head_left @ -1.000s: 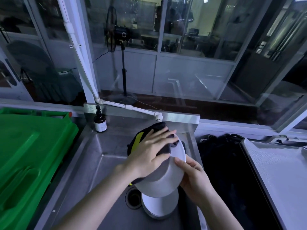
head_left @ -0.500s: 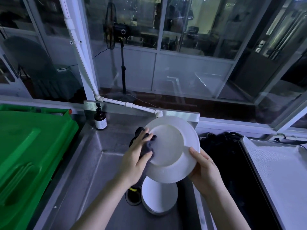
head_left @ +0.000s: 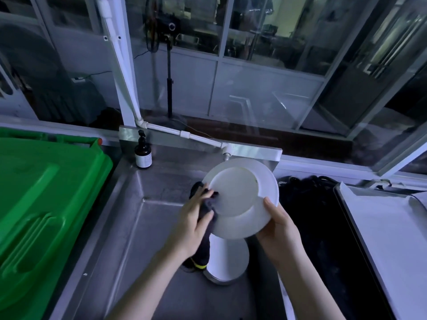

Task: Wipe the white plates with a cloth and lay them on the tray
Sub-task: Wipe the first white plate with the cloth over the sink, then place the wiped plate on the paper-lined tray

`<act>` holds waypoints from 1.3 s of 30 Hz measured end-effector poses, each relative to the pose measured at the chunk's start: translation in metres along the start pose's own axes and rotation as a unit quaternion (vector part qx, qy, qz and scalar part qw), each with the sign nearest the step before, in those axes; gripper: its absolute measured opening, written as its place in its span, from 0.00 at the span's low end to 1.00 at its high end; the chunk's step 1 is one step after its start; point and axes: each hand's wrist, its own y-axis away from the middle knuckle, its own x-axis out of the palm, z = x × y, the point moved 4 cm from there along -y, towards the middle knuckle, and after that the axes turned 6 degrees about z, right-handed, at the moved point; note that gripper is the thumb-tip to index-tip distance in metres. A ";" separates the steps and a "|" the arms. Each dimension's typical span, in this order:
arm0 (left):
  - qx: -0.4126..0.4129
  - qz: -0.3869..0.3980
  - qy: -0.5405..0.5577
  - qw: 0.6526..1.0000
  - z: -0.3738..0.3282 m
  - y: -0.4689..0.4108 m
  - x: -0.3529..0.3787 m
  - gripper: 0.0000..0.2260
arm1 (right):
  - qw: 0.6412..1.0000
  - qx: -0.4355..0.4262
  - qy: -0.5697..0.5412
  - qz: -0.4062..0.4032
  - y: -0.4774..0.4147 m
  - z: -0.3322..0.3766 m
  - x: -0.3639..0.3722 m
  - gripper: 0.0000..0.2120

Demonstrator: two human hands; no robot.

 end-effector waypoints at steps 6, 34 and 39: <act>-0.119 -0.056 0.023 0.991 0.038 -0.002 -0.034 0.16 | 0.996 -0.012 0.089 0.007 0.013 0.006 0.005 0.12; -0.276 -0.044 0.309 0.909 0.063 0.014 -0.041 0.30 | 0.560 -0.214 0.776 0.196 0.034 -0.043 0.029 0.30; -0.261 -0.047 0.327 0.907 0.056 0.009 -0.025 0.29 | 0.717 -0.128 0.683 0.050 0.036 -0.004 -0.012 0.32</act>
